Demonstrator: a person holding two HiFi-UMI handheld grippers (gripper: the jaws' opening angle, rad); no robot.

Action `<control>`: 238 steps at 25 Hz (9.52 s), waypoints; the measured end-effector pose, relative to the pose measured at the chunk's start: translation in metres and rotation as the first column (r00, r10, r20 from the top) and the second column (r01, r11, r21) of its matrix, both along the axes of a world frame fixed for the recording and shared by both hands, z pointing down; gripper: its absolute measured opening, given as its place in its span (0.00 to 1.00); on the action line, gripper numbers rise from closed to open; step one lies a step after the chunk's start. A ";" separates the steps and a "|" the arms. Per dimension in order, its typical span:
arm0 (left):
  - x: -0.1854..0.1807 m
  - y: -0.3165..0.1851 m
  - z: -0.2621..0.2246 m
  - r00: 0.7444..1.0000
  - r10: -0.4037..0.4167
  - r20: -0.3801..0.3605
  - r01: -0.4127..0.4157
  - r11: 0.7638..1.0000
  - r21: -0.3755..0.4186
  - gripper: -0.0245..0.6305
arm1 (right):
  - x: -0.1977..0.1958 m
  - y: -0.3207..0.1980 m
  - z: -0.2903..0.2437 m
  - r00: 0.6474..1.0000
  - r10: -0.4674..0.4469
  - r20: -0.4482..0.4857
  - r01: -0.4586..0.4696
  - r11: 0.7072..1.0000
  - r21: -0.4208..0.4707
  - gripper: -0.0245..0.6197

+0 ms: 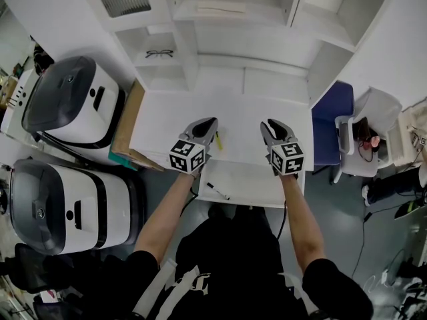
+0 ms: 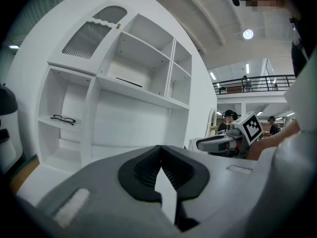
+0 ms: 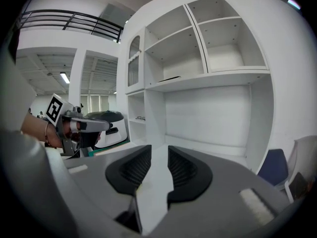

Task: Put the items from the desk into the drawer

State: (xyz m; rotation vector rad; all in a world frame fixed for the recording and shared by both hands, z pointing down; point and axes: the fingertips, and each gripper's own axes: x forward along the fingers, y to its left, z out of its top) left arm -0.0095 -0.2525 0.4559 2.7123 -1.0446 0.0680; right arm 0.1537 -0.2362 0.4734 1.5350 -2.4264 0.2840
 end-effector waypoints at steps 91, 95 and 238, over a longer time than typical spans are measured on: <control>-0.120 -0.052 0.226 0.971 -0.236 0.036 0.232 0.896 -0.378 0.04 | -0.164 -0.078 0.321 0.903 -0.387 -0.185 0.232 0.803 -0.548 0.23; -0.117 -0.053 0.226 0.972 -0.233 0.033 0.228 0.897 -0.379 0.04 | -0.164 -0.077 0.320 0.895 -0.398 -0.203 0.232 0.801 -0.552 0.21; -0.027 0.108 0.258 0.982 0.082 0.170 -0.003 0.907 -0.422 0.04 | -0.072 0.142 0.336 0.960 -0.277 -0.044 0.184 0.739 -0.648 0.14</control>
